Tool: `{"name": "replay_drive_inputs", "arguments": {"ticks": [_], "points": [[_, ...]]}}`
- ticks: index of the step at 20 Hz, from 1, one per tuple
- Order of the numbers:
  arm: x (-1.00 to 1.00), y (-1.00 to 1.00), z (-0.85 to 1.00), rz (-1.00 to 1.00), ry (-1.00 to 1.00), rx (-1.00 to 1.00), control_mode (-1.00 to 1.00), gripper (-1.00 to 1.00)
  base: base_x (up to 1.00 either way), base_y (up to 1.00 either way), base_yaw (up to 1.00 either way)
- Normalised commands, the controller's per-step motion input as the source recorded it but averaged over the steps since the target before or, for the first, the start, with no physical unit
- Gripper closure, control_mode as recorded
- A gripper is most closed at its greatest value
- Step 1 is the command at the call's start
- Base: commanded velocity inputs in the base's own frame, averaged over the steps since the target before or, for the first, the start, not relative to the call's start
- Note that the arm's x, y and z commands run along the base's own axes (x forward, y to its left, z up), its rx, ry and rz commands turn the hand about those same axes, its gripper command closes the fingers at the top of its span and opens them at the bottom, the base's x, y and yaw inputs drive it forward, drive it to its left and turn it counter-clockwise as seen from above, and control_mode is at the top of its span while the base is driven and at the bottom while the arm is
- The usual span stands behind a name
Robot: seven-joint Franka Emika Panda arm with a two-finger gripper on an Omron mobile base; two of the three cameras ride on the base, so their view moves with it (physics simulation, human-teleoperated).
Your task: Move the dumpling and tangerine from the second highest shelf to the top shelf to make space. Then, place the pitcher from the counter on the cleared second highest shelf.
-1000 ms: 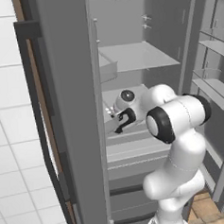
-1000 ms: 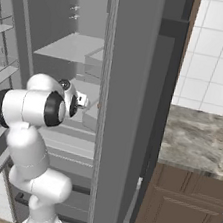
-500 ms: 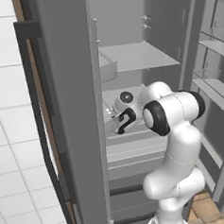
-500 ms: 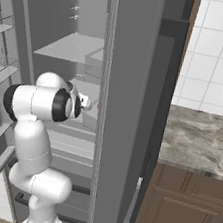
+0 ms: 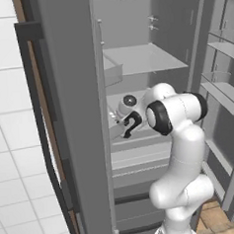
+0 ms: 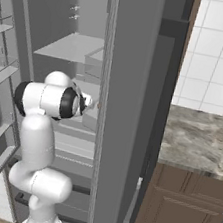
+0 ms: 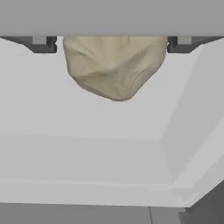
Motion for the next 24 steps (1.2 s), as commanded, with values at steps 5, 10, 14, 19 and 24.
{"name": "replay_drive_inputs", "arguments": {"ticks": [5, 10, 14, 19, 24], "points": [[0.27, 0.0, -0.21, 0.0, 0.0, 0.0, -1.0, -1.0, 0.0, 0.0, 0.0], [0.09, 0.01, -0.34, 0.0, 0.01, 0.0, -1.0, 1.0, 0.0, 0.0, 0.0], [-0.07, 0.0, -0.31, 0.0, 0.02, 0.0, -1.0, 1.0, 0.0, 0.0, 0.0], [-0.73, 0.0, -0.02, -0.01, -0.04, 0.0, -1.0, 1.0, 0.0, 0.0, 0.0], [-0.99, -0.03, 0.23, 0.0, 0.0, 0.0, -1.0, 1.0, 0.0, 0.0, 0.0]]}}
